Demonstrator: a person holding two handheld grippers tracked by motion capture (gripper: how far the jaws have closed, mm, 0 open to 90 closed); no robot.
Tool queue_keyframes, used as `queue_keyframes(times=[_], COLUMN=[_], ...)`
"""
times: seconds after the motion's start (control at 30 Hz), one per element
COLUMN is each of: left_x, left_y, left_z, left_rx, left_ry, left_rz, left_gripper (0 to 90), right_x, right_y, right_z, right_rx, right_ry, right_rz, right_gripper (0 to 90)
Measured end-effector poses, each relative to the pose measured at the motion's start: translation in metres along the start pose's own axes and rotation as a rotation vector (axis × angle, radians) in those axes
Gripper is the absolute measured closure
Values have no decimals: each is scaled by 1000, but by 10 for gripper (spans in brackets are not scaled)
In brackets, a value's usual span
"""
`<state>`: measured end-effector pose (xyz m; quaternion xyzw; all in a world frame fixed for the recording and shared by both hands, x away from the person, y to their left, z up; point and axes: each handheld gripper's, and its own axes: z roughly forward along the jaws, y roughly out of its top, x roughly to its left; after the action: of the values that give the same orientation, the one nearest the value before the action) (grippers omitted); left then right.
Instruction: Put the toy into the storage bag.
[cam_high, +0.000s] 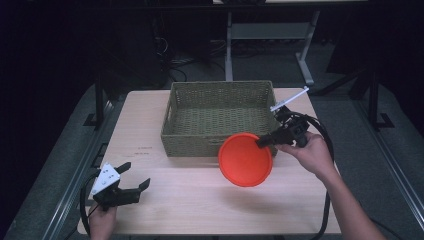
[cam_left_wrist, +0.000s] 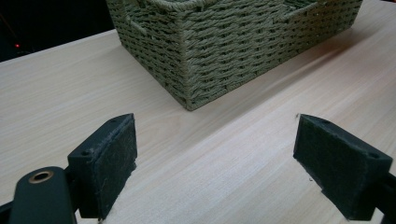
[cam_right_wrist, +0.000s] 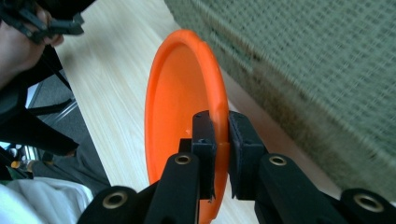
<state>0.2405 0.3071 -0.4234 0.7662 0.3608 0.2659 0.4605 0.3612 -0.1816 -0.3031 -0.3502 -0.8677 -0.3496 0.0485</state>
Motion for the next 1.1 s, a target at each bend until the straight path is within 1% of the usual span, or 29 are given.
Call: queue_keyframes(times=[0.03,0.07,0.1,0.13,0.27,0.3,0.33,0.37,0.43,0.47,0.53,0.6,0.67,0.7,0.77,0.83,0.9,1.03,1.07,1.1], left_x=[1,1,0,0,0,0,0,-1,-1,-2,-2,-3,-3,-3,-3,-3,-2,-3,-3,-4], left_y=[0,0,0,0,0,0,0,0,1,1,1,1,1,1,1,1,1,1,1,2], left_z=[0,0,0,-1,0,0,0,0,0,0,0,1,1,1,0,0,1,1,1,2], left_rx=[2,2,1,1,-1,-4,-4,-7,-5,-4,-5,-7,-5,-5,-3,-6,-8,-4,-2,0], left_ry=[2,2,3,3,3,2,3,4,3,5,5,5,5,5,8,8,10,10,6,9], left_rz=[-2,-2,-5,-4,0,-1,0,-4,0,5,4,3,3,4,7,7,6,16,19,25], left_gripper=[129,128,128,128,129,129,128,128,129,128,128,129,129,129,128,129,128,129,129,128], right_x=[-1,-1,-1,-1,-2,-2,-4,-4,-5,-7,-7,-9,-11,-11,-13,-17,-18,-27,-33,-34], right_y=[8,8,17,17,34,37,46,46,52,59,61,68,75,75,79,85,87,92,96,98], right_z=[-4,-4,-7,-7,-13,-14,-16,-16,-17,-18,-19,-20,-21,-21,-21,-22,-22,-25,-26,-25], right_rx=[-5,-5,-12,-12,-27,-30,-41,-41,-49,-55,-58,-65,-74,-74,-79,-88,-94,-118,-118,-116], right_ry=[-8,-8,-11,-11,-14,-14,-15,-15,-16,-15,-15,-15,-25,-25,-21,-35,-38,-40,-57,-63], right_rz=[-5,-5,0,0,-5,-3,3,3,4,11,11,14,18,18,29,33,36,63,80,86], right_gripper=[821,821,821,821,821,821,821,821,821,821,821,821,821,821,821,821,821,821,821,821])
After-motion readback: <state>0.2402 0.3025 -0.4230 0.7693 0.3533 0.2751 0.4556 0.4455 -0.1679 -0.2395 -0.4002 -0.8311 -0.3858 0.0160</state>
